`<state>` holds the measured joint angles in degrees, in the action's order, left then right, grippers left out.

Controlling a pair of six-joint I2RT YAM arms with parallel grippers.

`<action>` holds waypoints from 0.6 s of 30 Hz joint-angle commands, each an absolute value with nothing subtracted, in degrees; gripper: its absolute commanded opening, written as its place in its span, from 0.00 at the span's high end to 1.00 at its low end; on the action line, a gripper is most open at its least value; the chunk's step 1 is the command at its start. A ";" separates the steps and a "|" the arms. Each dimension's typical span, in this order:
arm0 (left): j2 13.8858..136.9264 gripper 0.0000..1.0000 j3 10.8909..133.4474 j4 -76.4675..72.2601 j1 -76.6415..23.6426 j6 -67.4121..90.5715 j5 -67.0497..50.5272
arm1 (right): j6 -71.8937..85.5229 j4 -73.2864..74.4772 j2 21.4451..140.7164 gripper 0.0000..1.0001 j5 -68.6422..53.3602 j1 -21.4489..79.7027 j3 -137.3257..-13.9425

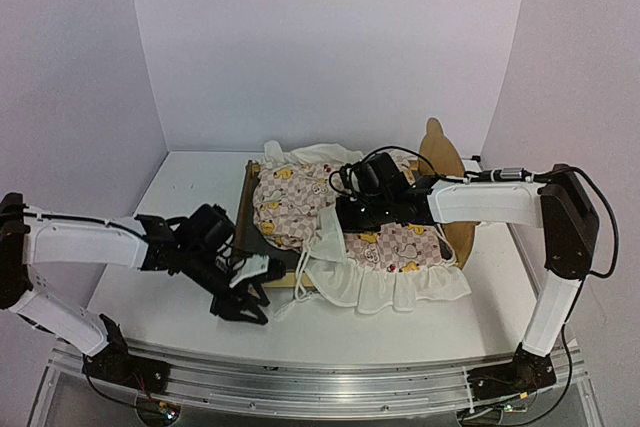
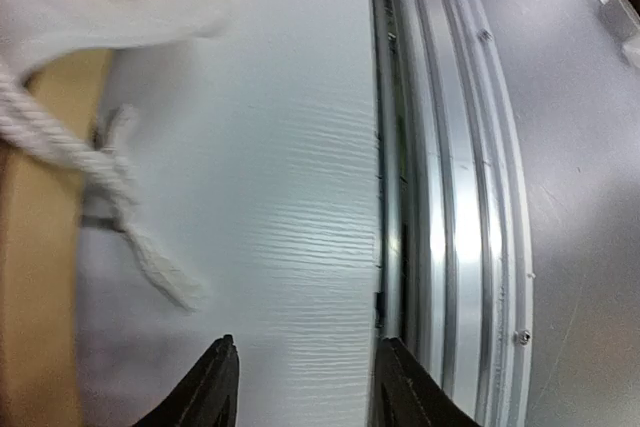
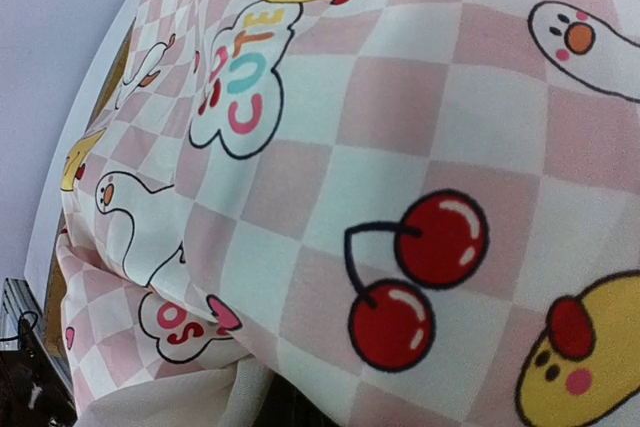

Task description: Set up the pet bed

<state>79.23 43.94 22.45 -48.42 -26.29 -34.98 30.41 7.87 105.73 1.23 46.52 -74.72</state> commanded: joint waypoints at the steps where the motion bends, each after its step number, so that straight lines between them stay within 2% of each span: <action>1: 78.67 0.46 37.71 5.42 -56.56 -22.43 -20.65 | 29.37 7.47 105.15 1.00 0.67 46.30 -76.81; 4: 84.79 0.40 39.14 1.28 -57.44 -19.77 -11.96 | 29.59 7.47 105.08 1.00 0.51 46.25 -76.79; 6: 85.67 0.38 38.13 -2.32 -57.50 -19.64 -11.30 | 29.57 7.47 104.79 1.00 0.52 46.25 -76.54; 11: 89.25 0.38 39.08 -3.83 -58.32 -19.49 -6.61 | 28.90 7.18 103.88 1.00 0.53 46.31 -75.91; 13: 90.66 0.40 39.46 -3.23 -58.32 -20.39 -6.77 | 28.35 6.99 103.65 1.00 0.60 46.28 -75.88; 18: 94.62 0.56 42.05 0.28 -58.45 -21.95 -8.87 | 26.82 6.56 103.33 1.00 0.75 46.28 -75.92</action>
